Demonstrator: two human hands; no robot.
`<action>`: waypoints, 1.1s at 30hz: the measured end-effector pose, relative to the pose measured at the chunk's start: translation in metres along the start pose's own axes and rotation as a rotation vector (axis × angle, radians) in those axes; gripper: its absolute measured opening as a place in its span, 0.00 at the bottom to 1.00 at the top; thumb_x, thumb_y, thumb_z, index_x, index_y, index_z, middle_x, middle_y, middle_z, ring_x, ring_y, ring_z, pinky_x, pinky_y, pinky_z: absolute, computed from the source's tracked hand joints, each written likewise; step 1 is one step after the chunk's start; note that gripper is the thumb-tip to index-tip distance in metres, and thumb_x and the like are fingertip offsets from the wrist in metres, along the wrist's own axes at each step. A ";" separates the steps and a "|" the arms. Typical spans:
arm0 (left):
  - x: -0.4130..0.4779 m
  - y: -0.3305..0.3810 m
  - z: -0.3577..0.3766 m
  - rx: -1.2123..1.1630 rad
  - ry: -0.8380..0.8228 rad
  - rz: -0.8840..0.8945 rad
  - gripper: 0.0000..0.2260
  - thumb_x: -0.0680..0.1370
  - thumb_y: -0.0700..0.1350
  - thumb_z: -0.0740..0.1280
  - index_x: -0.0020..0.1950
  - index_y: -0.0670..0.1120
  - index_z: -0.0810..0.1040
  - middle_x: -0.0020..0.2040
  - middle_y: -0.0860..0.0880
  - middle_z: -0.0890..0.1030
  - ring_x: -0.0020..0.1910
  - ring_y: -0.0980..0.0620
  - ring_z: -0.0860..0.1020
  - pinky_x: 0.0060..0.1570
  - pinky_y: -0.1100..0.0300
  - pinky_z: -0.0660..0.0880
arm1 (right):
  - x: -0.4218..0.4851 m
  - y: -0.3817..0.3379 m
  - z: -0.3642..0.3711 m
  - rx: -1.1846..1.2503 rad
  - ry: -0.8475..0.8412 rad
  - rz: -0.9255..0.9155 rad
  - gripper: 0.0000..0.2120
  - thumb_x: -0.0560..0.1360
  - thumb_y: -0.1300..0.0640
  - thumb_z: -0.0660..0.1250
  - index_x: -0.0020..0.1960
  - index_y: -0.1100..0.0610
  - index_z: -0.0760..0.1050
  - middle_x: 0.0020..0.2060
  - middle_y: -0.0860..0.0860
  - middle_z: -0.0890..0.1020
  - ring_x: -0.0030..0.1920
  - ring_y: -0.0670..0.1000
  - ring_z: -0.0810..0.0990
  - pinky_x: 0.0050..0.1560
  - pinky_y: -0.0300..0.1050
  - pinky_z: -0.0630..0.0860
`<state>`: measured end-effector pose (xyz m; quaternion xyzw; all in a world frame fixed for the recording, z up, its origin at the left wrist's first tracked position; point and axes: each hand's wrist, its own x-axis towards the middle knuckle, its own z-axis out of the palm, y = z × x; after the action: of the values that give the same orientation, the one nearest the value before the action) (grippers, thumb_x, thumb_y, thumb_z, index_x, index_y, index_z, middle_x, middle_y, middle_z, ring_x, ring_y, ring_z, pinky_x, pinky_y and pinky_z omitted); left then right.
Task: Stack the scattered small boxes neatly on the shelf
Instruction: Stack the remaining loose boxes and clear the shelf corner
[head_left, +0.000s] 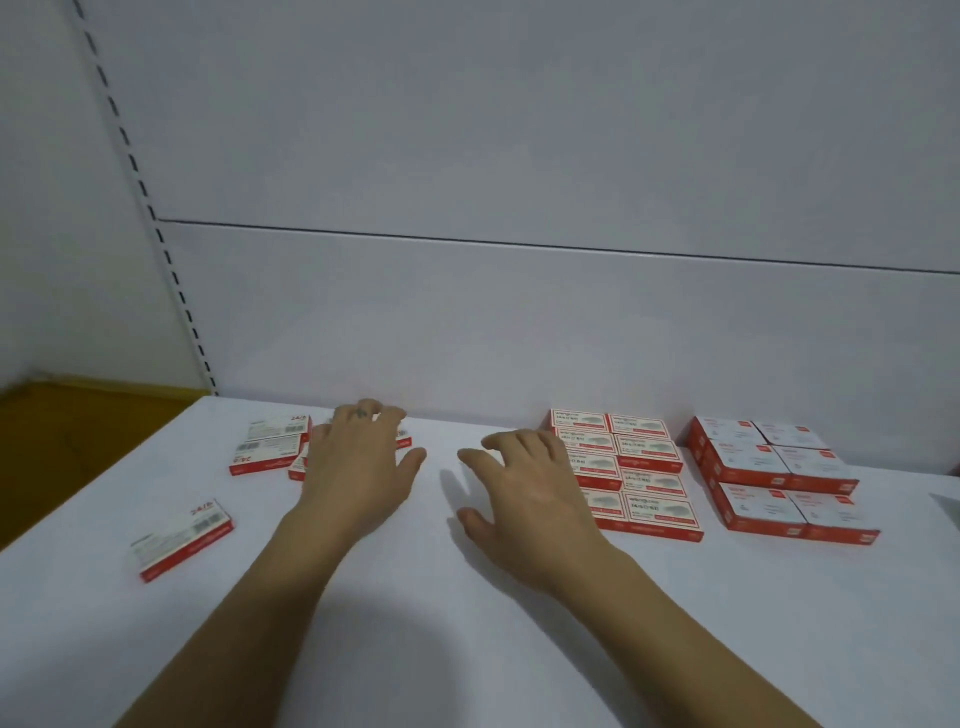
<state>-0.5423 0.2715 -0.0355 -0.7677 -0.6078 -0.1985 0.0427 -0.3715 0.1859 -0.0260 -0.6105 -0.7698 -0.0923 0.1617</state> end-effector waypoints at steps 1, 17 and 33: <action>0.002 -0.009 0.001 0.028 0.012 -0.057 0.22 0.76 0.60 0.62 0.67 0.53 0.70 0.66 0.48 0.73 0.64 0.45 0.69 0.63 0.46 0.66 | 0.003 -0.004 0.001 0.004 -0.008 -0.021 0.25 0.76 0.42 0.60 0.71 0.49 0.66 0.68 0.51 0.69 0.69 0.53 0.63 0.72 0.52 0.47; 0.006 -0.046 0.004 0.086 0.024 -0.334 0.24 0.74 0.62 0.63 0.63 0.49 0.76 0.59 0.45 0.75 0.59 0.44 0.70 0.57 0.48 0.66 | 0.005 0.004 0.010 0.073 -0.030 0.052 0.30 0.74 0.38 0.60 0.73 0.47 0.61 0.68 0.46 0.69 0.68 0.50 0.64 0.70 0.45 0.49; -0.024 0.033 -0.006 -0.596 -0.086 0.225 0.20 0.70 0.55 0.74 0.62 0.60 0.76 0.50 0.62 0.77 0.49 0.66 0.74 0.40 0.72 0.74 | -0.008 0.042 -0.021 0.315 -0.066 0.125 0.41 0.70 0.46 0.73 0.75 0.40 0.53 0.73 0.42 0.62 0.71 0.47 0.62 0.65 0.41 0.60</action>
<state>-0.5166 0.2386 -0.0324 -0.8166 -0.4352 -0.3292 -0.1881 -0.3265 0.1813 -0.0117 -0.6269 -0.7403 0.0600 0.2353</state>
